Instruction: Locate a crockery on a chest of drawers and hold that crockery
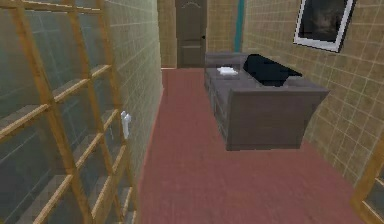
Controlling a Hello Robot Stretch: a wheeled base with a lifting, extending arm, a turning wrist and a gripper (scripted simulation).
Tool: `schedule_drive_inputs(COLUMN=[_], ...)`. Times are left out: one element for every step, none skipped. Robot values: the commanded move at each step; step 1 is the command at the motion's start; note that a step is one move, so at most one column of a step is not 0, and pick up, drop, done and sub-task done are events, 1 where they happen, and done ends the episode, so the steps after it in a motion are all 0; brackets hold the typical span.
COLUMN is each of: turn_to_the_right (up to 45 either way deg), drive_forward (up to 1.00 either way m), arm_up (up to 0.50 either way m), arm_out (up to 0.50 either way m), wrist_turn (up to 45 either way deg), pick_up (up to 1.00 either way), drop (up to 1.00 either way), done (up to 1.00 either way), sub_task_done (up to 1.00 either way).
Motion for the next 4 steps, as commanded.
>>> schedule_drive_inputs(turn_to_the_right=[0.0,-3.0,0.0,-3.0], drive_forward=[0.95,0.0,0.3,0.0], arm_up=[0.0,0.0,0.0,0.0], arm_out=[0.0,0.0,0.0,0.0], wrist_turn=[0.0,0.0,0.0,0.0], pick_up=[0.0,0.0,0.0,0.0], drop=[0.0,0.0,0.0,0.0], done=[0.0,0.0,0.0,0.0], sub_task_done=[0.0,0.0,0.0,0.0])
